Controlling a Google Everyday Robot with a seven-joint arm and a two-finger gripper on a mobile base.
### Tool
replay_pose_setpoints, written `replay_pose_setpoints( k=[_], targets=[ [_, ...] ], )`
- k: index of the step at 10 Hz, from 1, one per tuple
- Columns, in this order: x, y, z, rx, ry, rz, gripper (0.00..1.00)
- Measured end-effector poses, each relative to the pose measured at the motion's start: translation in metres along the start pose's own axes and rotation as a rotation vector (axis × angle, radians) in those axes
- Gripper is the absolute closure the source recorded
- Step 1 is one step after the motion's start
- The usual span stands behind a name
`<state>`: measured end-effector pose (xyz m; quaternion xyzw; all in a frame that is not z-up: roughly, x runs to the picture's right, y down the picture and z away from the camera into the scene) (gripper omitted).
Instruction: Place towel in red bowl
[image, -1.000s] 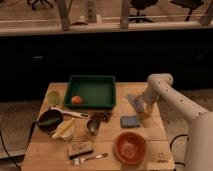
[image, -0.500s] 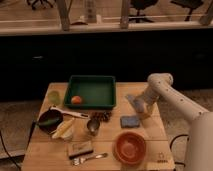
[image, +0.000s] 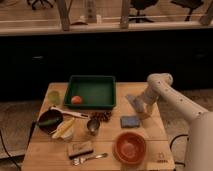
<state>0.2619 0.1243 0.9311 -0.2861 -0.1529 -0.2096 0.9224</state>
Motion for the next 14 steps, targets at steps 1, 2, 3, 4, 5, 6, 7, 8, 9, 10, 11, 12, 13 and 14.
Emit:
replay_pose_setpoints(
  k=[1, 2, 3, 4, 5, 6, 7, 8, 9, 10, 11, 12, 13, 14],
  targets=[
    [-0.0004, 0.0001, 0.0002, 0.0, 0.0, -0.006, 0.2],
    [-0.0004, 0.0003, 0.0001, 0.0, 0.0, -0.009, 0.2],
    [-0.0009, 0.0001, 0.0002, 0.0, -0.001, -0.014, 0.2],
    [-0.0014, -0.0004, -0.0003, 0.0, -0.001, -0.018, 0.2],
    [-0.0012, -0.0002, -0.0007, 0.001, -0.001, -0.023, 0.2],
    [-0.0014, -0.0004, -0.0009, 0.001, -0.002, -0.027, 0.2],
    [-0.0015, 0.0001, -0.0006, 0.0, -0.002, -0.031, 0.2],
    [-0.0022, 0.0003, -0.0004, 0.0, -0.003, -0.036, 0.2],
    [-0.0026, 0.0002, -0.0002, 0.0, -0.004, -0.04, 0.2],
    [-0.0029, 0.0006, 0.0, -0.001, -0.004, -0.044, 0.2],
    [-0.0025, 0.0007, -0.0008, 0.0, -0.003, -0.048, 0.2],
    [-0.0027, 0.0006, -0.0009, 0.001, -0.004, -0.052, 0.2],
    [-0.0028, 0.0007, -0.0009, 0.001, -0.004, -0.056, 0.2],
    [-0.0032, 0.0006, -0.0009, 0.001, -0.004, -0.062, 0.2]
  ],
)
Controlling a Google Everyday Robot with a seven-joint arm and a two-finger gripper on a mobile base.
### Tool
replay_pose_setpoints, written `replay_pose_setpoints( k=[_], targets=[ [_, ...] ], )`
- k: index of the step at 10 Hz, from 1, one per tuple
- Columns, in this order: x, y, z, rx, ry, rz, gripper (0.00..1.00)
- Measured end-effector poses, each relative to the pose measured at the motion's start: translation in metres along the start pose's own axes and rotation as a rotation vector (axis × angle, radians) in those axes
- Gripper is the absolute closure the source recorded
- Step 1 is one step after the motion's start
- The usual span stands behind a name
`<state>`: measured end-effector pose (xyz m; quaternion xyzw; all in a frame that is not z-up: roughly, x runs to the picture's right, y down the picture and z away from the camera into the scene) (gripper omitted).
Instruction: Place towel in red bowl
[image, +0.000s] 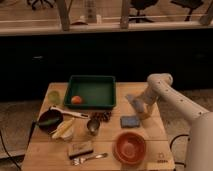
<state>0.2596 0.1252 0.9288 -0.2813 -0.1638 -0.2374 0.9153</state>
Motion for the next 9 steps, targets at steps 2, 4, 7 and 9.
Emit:
replay_pose_setpoints(
  k=[2, 4, 7, 9],
  targets=[
    [0.0002, 0.0005, -0.0004, 0.0, 0.0, -0.007, 0.2],
    [-0.0003, 0.0002, -0.001, 0.001, -0.001, -0.015, 0.2],
    [-0.0008, 0.0004, -0.0015, 0.001, -0.001, -0.027, 0.2],
    [-0.001, 0.0006, -0.0019, 0.0, -0.001, -0.034, 0.2]
  ],
)
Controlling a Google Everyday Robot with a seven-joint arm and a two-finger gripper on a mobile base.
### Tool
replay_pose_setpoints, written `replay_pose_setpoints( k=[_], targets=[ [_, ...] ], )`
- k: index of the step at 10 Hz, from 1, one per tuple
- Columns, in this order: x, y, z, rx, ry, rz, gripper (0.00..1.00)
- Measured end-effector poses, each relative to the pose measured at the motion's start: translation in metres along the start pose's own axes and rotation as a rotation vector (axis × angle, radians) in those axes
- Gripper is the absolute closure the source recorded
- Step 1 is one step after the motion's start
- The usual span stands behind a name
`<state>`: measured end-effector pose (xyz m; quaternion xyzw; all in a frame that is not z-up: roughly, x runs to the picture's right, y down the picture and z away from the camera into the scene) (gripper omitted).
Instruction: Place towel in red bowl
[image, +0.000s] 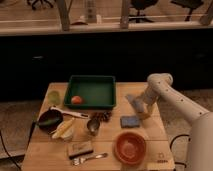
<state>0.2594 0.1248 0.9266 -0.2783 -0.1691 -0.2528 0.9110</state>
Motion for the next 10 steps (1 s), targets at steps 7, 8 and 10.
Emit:
replay_pose_setpoints(
  k=[7, 8, 10],
  targets=[
    [-0.0021, 0.0008, -0.0009, -0.001, -0.002, -0.032, 0.2],
    [-0.0021, 0.0009, -0.0013, -0.001, -0.001, -0.037, 0.2],
    [-0.0021, 0.0002, -0.0015, 0.0, -0.001, -0.039, 0.2]
  ],
)
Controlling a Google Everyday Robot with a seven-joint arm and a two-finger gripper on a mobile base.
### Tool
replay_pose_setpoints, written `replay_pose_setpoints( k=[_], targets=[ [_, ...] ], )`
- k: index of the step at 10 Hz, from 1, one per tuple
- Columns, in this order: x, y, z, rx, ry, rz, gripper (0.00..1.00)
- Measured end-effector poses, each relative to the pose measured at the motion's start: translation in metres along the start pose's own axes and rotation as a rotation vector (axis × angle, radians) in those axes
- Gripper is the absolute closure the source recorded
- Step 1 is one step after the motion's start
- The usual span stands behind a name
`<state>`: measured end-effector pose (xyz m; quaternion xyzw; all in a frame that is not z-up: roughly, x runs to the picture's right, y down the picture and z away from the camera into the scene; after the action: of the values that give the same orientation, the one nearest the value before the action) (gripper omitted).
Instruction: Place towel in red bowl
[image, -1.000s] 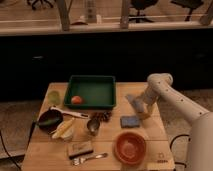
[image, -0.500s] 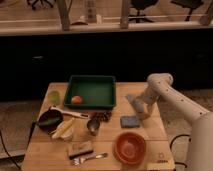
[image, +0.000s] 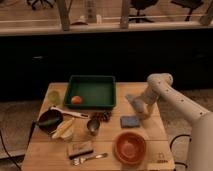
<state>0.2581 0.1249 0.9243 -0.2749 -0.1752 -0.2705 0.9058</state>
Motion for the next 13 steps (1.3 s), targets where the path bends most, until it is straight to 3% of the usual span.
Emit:
replay_pose_setpoints(
  k=[3, 11, 13],
  targets=[
    [0.004, -0.004, 0.002, -0.005, 0.003, 0.028, 0.22],
    [0.007, -0.011, 0.005, -0.028, -0.01, 0.031, 0.98],
    [0.007, -0.009, 0.005, -0.03, -0.017, 0.036, 1.0]
  ],
)
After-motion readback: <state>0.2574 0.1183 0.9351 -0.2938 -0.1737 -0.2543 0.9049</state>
